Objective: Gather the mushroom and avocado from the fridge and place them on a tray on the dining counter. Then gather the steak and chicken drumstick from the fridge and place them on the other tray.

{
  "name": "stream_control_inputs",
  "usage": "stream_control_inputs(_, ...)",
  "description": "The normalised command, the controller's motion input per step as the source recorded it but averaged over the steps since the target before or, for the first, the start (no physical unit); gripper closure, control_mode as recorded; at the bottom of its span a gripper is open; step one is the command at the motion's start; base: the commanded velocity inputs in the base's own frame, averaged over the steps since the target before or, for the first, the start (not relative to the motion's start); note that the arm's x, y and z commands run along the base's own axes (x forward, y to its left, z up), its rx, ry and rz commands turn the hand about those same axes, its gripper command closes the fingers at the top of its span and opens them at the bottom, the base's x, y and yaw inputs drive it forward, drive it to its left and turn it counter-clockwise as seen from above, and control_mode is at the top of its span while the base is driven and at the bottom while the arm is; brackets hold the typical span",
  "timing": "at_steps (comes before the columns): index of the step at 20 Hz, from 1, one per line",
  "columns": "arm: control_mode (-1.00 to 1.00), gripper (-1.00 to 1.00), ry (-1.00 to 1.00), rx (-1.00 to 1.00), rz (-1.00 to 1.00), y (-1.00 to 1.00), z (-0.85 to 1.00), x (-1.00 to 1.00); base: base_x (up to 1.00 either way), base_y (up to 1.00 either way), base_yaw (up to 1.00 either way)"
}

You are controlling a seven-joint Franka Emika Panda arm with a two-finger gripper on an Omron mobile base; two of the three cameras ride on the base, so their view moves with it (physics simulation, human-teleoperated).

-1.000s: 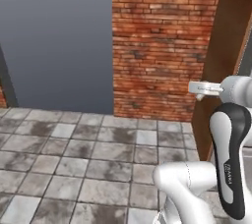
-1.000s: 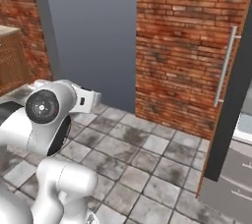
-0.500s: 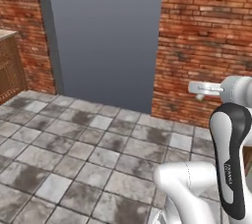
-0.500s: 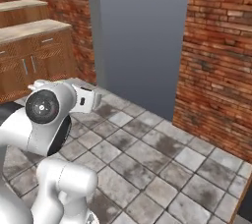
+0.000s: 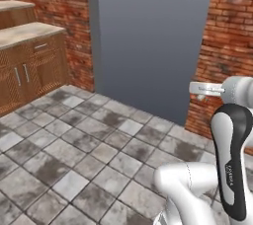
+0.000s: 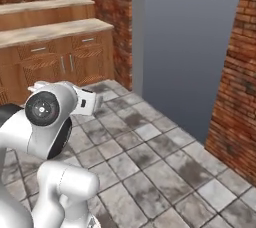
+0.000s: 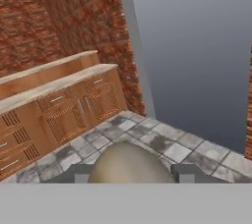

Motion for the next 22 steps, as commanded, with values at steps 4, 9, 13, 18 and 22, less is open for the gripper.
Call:
stream_control_inputs(4,1.00,1.00,0.00,0.00,0.00,0.00,0.00,0.00,0.79,-0.02,0.34)
stream_control_inputs(9,1.00,1.00,0.00,0.00,0.00,0.00,0.00,0.00,0.70,0.19,0.37)
stream_control_inputs(13,1.00,1.00,0.00,0.00,0.00,0.00,0.00,0.00,0.37,0.36,0.44)
stream_control_inputs(18,1.00,1.00,0.00,0.00,0.00,0.00,0.00,0.00,0.23,0.43,0.45)
stream_control_inputs(22,1.00,1.00,0.00,0.00,0.00,0.00,0.00,0.00,0.31,0.34,0.46)
